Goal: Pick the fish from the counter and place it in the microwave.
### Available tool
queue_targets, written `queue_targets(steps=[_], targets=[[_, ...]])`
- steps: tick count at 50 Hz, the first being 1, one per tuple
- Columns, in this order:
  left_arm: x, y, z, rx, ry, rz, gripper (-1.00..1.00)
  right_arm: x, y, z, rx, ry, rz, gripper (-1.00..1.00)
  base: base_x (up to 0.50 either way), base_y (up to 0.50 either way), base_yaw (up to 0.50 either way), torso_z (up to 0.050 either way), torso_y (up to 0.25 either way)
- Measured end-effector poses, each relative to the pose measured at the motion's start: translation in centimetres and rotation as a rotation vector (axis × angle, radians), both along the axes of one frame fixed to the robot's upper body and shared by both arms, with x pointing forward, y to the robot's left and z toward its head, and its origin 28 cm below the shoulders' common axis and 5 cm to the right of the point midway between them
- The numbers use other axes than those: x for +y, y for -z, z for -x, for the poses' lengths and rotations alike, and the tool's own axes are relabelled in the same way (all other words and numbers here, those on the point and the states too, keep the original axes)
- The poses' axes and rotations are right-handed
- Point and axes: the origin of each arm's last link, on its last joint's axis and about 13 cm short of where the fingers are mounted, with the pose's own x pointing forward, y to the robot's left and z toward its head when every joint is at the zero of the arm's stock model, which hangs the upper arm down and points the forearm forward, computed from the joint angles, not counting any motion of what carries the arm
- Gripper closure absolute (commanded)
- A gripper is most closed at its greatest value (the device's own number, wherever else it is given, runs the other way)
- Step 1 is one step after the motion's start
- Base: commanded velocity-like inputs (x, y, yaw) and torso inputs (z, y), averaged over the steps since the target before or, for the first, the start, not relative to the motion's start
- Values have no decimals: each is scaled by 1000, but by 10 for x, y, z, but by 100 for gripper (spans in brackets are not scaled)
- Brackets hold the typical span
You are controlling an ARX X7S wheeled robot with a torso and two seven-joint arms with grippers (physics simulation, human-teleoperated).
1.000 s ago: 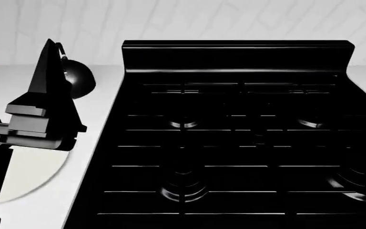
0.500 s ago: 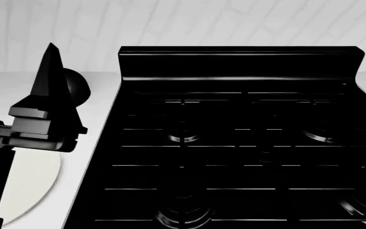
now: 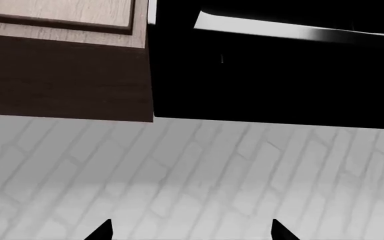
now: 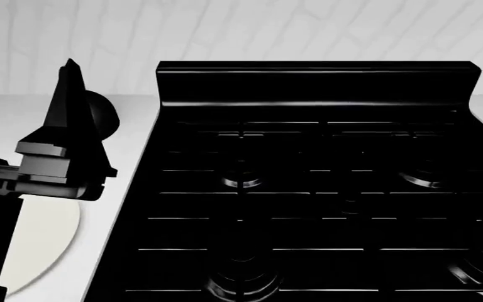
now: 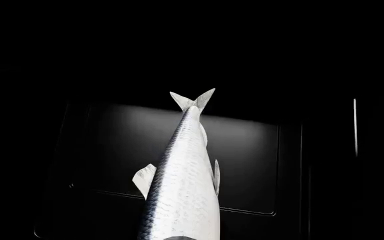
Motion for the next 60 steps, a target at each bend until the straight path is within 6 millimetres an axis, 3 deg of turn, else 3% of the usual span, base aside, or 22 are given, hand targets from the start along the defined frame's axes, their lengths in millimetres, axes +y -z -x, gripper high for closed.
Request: queue_targets(steps=[5,23,60], targets=[[0,0,0,0,-1,0,-100,-1,0,0,-3,7,-4,100,500,0,0,0,0],[0,1,0,5,-4,-4,-100,-8,-1,-9,8,30,-35,100,0,0,0,0,1],[3,8,-5,33,-23,-11,-100,-29,6,-55,94,118,-141,100,0,0,0,0,1]])
